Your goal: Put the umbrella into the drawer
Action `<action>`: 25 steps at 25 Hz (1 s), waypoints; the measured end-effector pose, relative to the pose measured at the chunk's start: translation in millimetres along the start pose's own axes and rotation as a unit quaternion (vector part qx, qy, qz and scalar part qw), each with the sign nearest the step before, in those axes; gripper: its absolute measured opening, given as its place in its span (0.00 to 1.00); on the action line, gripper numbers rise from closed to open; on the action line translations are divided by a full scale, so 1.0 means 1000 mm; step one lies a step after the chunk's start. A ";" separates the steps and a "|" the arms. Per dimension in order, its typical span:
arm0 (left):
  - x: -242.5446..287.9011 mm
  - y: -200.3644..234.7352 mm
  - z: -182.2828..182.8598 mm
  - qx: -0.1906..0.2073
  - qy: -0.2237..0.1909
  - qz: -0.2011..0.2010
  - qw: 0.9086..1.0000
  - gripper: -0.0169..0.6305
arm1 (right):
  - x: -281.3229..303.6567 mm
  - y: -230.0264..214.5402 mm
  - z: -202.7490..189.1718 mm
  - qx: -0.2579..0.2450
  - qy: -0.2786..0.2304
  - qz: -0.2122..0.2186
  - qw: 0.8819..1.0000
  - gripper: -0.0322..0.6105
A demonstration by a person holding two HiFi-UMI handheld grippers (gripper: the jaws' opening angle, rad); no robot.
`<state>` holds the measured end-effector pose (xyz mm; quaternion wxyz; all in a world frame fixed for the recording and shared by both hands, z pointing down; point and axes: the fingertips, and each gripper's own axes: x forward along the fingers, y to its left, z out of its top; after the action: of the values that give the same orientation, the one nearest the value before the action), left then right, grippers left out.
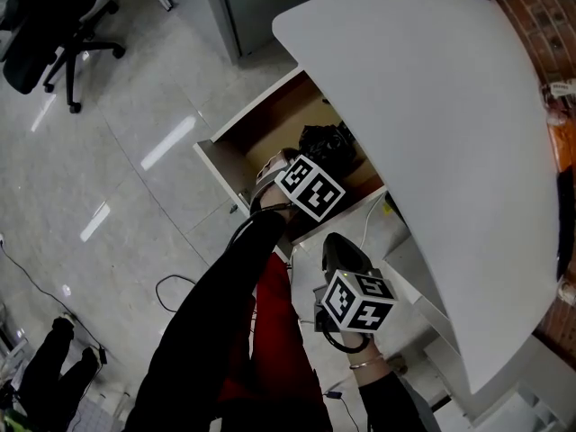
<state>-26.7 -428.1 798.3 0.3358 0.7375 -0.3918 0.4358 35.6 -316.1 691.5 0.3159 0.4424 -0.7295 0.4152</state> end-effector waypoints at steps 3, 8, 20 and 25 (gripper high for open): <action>-0.010 0.001 0.001 -0.005 -0.011 0.000 1.000 0.55 | -0.003 0.003 0.000 -0.004 -0.002 0.000 1.000 0.07; -0.031 0.004 0.007 -0.012 -0.032 -0.001 0.999 0.54 | -0.012 0.011 0.000 -0.011 -0.007 0.001 1.000 0.07; -0.094 0.010 0.016 -0.035 -0.094 0.009 0.995 0.40 | -0.031 0.035 0.007 -0.030 -0.032 0.005 0.999 0.07; -0.124 0.007 0.019 -0.042 -0.122 0.008 0.992 0.30 | -0.043 0.044 0.018 -0.029 -0.054 0.006 0.998 0.07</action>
<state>-63.9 -411.8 679.6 0.3128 0.7669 -0.4539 0.3287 11.6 -304.3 633.1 0.2864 0.4507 -0.7598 0.3709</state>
